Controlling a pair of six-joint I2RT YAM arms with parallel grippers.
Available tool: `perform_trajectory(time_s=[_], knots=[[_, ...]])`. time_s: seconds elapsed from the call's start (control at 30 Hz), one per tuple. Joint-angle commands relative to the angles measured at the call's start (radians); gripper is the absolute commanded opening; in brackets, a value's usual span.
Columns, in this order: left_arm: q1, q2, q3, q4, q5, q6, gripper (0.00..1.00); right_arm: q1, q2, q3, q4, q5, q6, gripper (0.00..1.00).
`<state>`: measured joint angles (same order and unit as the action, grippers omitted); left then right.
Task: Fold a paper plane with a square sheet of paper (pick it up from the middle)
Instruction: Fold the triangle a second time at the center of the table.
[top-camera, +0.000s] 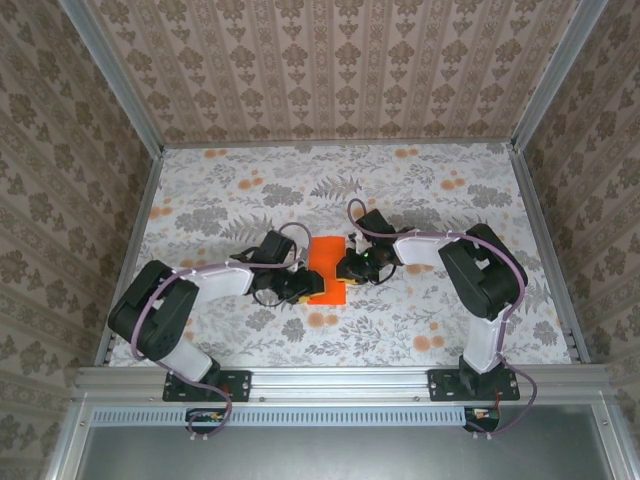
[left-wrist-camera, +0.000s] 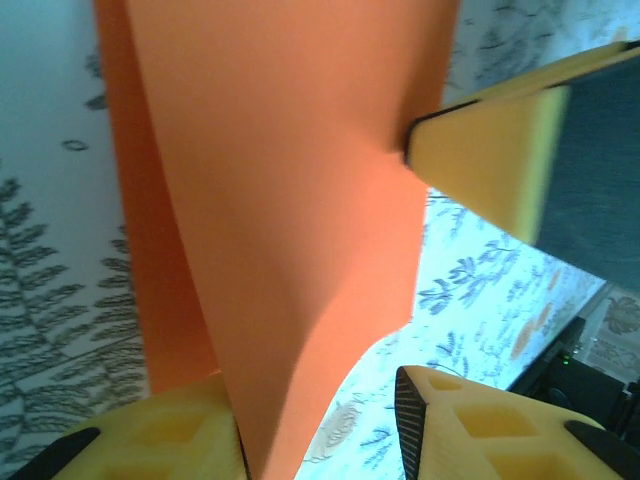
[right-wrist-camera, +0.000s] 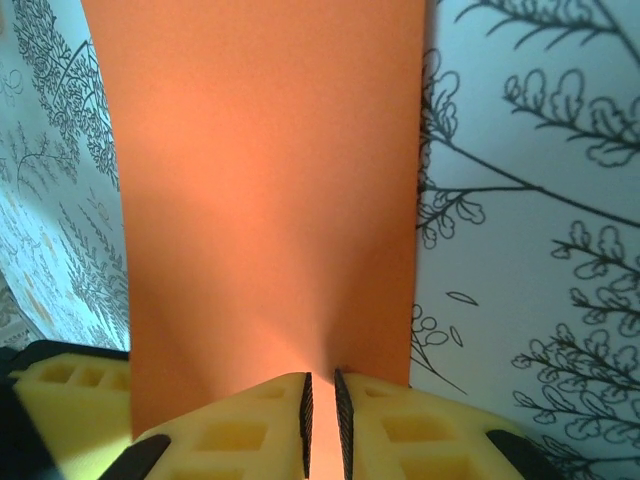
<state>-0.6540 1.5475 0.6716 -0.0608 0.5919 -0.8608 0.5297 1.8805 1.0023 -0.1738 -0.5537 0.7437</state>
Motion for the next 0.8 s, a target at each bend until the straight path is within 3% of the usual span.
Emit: perform_trajectory(time_s=[0.0,0.4,0.77], knots=[[-0.004,-0.034,-0.003,0.048,0.036,-0.020,0.41,0.001,0.037,0.001,-0.098,0.094,0.014,0.19],[-0.013,0.032,0.041,0.199,0.045,-0.071,0.43,0.001,0.061,0.009,-0.102,0.064,0.028,0.19],[-0.016,0.083,0.074,0.211,0.013,-0.070,0.54,-0.013,0.016,0.015,-0.085,0.018,0.046,0.25]])
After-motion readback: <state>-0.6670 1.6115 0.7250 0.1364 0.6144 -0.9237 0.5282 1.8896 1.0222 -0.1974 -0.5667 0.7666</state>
